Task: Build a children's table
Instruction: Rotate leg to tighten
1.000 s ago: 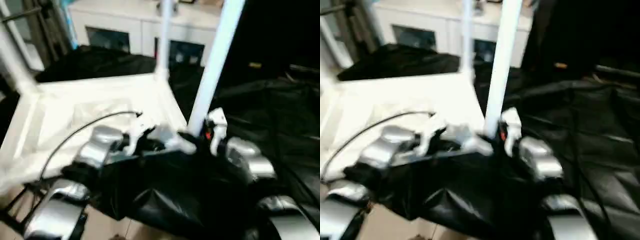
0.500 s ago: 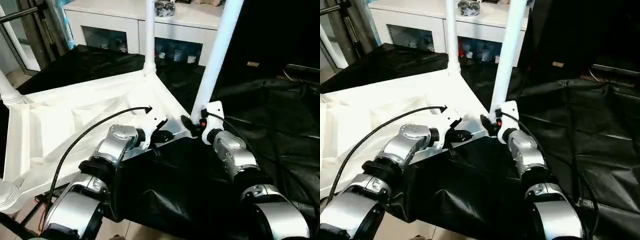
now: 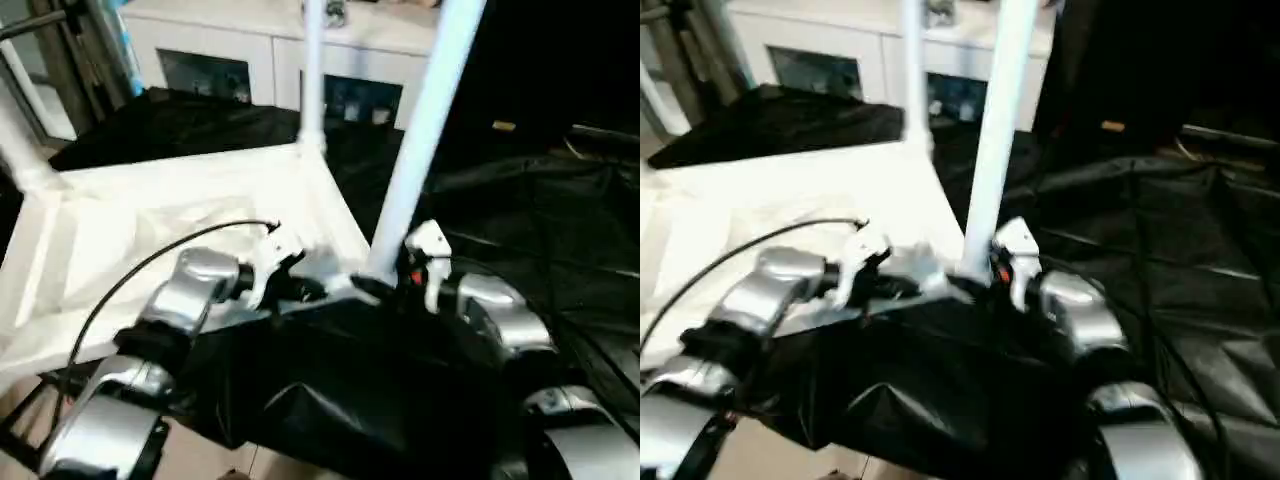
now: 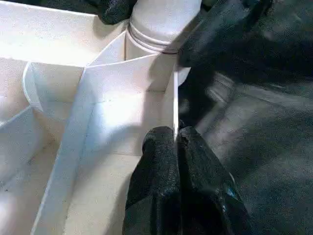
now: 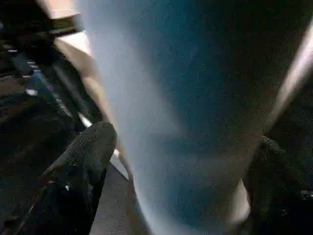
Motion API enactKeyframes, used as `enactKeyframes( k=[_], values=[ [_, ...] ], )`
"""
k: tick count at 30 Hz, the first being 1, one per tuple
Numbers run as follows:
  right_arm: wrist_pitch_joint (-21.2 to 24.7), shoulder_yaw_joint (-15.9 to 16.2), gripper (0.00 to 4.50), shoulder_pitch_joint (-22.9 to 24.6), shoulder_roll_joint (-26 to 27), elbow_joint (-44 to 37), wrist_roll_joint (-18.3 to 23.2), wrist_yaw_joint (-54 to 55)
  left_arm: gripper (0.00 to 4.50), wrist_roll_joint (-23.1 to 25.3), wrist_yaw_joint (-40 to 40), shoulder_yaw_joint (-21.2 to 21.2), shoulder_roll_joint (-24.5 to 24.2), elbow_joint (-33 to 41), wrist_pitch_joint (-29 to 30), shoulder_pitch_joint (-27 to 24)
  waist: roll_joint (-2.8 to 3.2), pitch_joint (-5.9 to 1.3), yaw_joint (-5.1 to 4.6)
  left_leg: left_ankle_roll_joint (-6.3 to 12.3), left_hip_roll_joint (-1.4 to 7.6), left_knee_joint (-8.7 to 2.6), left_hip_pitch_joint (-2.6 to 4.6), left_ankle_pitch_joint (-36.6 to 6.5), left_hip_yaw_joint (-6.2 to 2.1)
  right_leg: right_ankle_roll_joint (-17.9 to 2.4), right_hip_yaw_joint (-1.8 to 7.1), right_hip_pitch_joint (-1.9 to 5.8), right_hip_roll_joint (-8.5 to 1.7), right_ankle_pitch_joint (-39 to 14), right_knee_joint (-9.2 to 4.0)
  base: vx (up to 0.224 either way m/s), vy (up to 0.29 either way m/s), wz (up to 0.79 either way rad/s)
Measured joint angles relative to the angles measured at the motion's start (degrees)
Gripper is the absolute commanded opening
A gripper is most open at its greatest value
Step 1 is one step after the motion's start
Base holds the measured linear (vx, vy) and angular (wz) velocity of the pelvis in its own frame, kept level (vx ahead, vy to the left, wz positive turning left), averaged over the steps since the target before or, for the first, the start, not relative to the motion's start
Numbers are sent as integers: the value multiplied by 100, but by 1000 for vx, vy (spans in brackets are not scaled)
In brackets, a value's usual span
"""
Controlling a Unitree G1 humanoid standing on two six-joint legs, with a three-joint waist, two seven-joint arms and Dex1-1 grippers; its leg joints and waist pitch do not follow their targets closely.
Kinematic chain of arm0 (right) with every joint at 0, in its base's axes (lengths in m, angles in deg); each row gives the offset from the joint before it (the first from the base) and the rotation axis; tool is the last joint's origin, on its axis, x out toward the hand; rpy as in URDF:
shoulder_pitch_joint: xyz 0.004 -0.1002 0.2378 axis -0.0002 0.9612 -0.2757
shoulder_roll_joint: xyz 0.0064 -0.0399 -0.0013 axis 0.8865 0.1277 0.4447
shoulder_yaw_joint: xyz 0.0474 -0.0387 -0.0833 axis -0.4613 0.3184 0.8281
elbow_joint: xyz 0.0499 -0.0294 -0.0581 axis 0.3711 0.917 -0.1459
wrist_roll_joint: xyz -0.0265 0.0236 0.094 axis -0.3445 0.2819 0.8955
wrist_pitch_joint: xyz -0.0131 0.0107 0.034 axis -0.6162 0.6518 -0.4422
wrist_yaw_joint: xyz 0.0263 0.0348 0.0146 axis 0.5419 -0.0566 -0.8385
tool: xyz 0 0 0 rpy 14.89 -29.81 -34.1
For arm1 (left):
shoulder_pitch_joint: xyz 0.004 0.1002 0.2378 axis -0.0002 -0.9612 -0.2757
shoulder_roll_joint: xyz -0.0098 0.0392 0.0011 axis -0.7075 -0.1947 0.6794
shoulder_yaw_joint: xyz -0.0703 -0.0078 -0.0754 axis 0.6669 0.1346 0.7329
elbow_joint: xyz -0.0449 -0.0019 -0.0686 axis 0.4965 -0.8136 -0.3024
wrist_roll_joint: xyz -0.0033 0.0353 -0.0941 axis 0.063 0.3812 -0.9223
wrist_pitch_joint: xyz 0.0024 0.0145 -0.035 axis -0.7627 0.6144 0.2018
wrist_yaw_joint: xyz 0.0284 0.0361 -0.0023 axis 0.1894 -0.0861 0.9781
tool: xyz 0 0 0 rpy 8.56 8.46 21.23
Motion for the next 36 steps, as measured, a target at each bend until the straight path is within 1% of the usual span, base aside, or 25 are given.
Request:
enactKeyframes(
  k=[1,4,5,6,8,11,16,19,21,22,25,26,28,32,34,36],
  values=[
    [97,71,352,55,-59,-120,62,-209,0,-8,-147,-24,-80,101,4,-61,0,0,12,0,1,0,0,0,1,0,0,0,0,0,0,0,0,0],
    [358,124,347,154,-132,-342,156,-568,0,-61,-487,-73,-244,248,22,-154,-2,1,22,-2,3,0,1,0,0,0,-2,1,0,0,1,0,0,0],
    [398,124,336,163,-132,-356,170,-628,0,-62,-531,-75,-261,257,26,-165,-3,2,27,-2,2,0,1,0,0,0,-2,2,-1,0,2,0,0,0],
    [438,125,314,172,-141,-388,175,-680,0,-64,-566,-79,-279,276,35,-171,-4,2,30,-2,2,0,0,0,0,0,-2,2,-2,0,2,0,0,0],
    [545,135,309,217,-178,-501,191,-744,0,-72,-645,-117,-313,338,71,-184,-5,3,37,-3,1,0,0,0,1,0,-1,2,-3,1,2,0,0,0],
    [579,147,277,258,-195,-582,203,-805,0,-108,-701,-145,-342,370,95,-199,-5,3,41,-3,2,0,0,0,1,0,-2,2,-2,0,2,0,0,0],
    [736,192,264,294,-213,-790,211,-806,0,-121,-707,-148,-335,428,122,-199,-5,3,64,-2,1,0,-1,0,1,0,-2,2,-3,0,1,0,0,0],
    [740,164,262,312,-209,-796,192,-664,0,-107,-513,-114,-245,394,155,-199,-5,3,94,-3,1,1,1,0,3,0,-2,2,-4,0,4,0,0,0],
    [721,61,262,310,-146,-735,165,-378,0,-96,-261,-52,-140,324,153,-198,-5,3,99,-3,-1,1,4,1,3,-1,-1,4,-7,1,9,0,0,0],
    [635,5,261,284,-58,-618,125,-80,0,-82,-80,-18,-84,248,124,-184,-5,3,91,-4,-1,0,12,1,2,-3,0,9,-7,3,10,0,0,0],
    [446,-233,257,-37,288,-86,-24,1155,0,80,655,54,186,-103,117,62,-9,4,14,-6,-3,0,20,1,-13,-3,2,14,-7,7,14,0,0,0],
    [409,-319,257,-117,370,62,-38,1506,0,126,877,69,304,-203,122,123,-9,4,-2,-6,-6,0,22,1,-16,-2,5,15,-7,6,12,0,0,0],
    [373,-396,256,-208,448,213,-39,1998,0,146,1203,92,467,-286,136,163,-9,3,-21,-6,-8,-3,22,1,-17,2,8,16,-7,9,10,0,0,0],
    [357,-746,255,-542,851,617,-111,3492,0,248,2137,241,935,-634,245,394,-8,1,-11,-8,-10,-9,24,2,-17,-2,8,15,-6,19,10,0,0,0],
    [262,-784,255,-631,942,752,-144,3911,0,259,2348,251,1042,-701,245,434,-6,0,-7,-8,-10,-10,24,2,-17,-2,8,16,-7,20,10,0,0,0],
    [162,-784,255,-667,970,845,-164,4066,0,259,2427,269,1092,-723,243,445,-5,-4,-6,-8,-10,-10,23,2,-17,-2,8,17,-7,19,9,0,0,0]
  ],
)
